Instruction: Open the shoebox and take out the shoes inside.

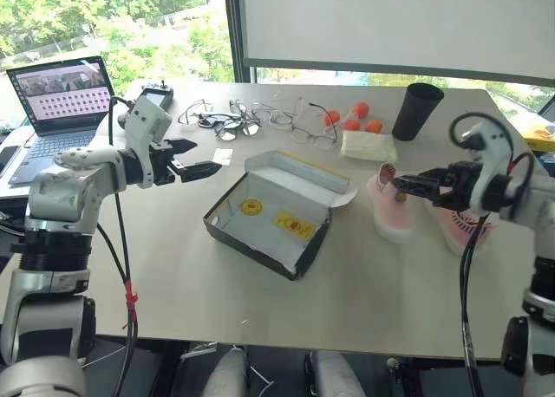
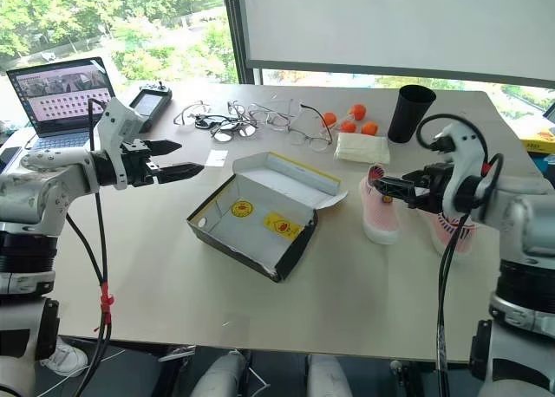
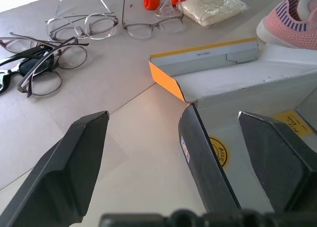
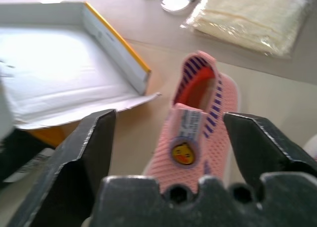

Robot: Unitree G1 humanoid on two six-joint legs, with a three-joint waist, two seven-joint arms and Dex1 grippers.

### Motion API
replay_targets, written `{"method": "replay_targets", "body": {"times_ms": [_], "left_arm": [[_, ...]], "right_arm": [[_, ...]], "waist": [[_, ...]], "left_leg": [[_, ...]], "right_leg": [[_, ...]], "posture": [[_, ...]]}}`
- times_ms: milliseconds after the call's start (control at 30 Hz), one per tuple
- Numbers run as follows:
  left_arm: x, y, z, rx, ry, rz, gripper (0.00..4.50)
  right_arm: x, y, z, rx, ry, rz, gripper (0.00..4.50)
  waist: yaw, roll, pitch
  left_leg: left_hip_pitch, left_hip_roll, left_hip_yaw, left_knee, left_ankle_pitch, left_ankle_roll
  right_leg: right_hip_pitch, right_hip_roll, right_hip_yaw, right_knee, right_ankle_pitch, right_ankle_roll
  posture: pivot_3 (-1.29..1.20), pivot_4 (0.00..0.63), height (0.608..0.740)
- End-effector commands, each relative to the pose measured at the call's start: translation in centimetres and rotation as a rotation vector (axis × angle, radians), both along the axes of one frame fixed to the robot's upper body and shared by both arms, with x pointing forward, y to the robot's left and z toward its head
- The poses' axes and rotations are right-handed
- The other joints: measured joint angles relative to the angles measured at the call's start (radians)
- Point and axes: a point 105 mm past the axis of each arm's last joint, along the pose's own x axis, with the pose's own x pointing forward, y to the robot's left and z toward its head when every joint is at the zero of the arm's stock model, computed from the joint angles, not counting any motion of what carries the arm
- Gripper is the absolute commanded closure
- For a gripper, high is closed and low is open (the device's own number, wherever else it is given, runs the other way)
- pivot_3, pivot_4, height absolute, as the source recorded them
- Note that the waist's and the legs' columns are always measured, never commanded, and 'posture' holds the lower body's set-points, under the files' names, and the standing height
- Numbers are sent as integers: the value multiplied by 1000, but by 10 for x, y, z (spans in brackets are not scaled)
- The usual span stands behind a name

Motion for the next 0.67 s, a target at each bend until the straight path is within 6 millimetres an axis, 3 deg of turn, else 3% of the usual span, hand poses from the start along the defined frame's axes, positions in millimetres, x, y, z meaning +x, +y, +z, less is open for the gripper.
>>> {"method": "replay_targets", "body": {"times_ms": [33, 133, 233, 267, 300, 367, 500, 600, 667], "left_arm": [[-1, 17, 19, -52, -131, 77, 0], [8, 49, 8, -17, -211, 261, 0], [17, 88, -11, 2, -241, 531, 0], [16, 91, -15, -22, -248, 548, 0], [12, 92, -20, -70, -278, 569, 0], [7, 96, -34, -101, -292, 612, 0], [2, 98, -52, -141, -305, 682, 0], [-1, 90, -67, -141, -317, 696, 0], [0, 86, -77, -109, -295, 685, 0]], "right_arm": [[1, -46, 39, -53, -195, -180, 29], [6, -103, 38, -248, -308, -454, 29], [3, -145, 34, -275, -407, -703, 29], [2, -154, 28, -306, -437, -757, 29], [-3, -173, 13, -314, -438, -860, 29], [-12, -191, -12, -267, -438, -947, 29], [-20, -202, -46, -238, -418, -1026, 29], [-18, -197, -79, -269, -356, -1012, 29], [-16, -194, -87, -258, -350, -1007, 29]], "waist": [[3, 0, 0], [16, -1, -1], [19, -1, -1], [20, -1, -1], [21, -1, -1], [23, -1, -1], [24, -2, -1], [21, -1, -1], [19, -1, -1]], "left_leg": [[0, 0, 0, 0, 0, 0], [1, 0, 0, 0, -1, 2], [1, -1, 3, 0, -1, 2], [1, -1, 5, 0, -1, 2], [2, -1, 5, 1, -1, 2], [1, -1, 6, 1, -1, 2], [0, -2, 8, 1, -1, 2], [1, -1, 11, 3, -1, 2], [5, -1, 12, 2, -1, 2]], "right_leg": [[0, 0, 0, 0, 0, 0], [3, 0, 0, -5, 1, 1], [3, -1, 2, -8, 3, 2], [3, -1, 4, -8, 4, 3], [4, -2, 4, -7, 4, 3], [4, -2, 5, -9, 7, -1], [4, -3, 6, -11, 10, -4], [5, -2, 8, -11, 12, -3], [8, -2, 10, -11, 12, -2]], "posture": [[0, 150, 734], [0, 150, 734], [0, 150, 734], [0, 150, 734], [0, 150, 734], [0, 150, 734], [0, 150, 734], [0, 150, 734], [0, 150, 734]]}}
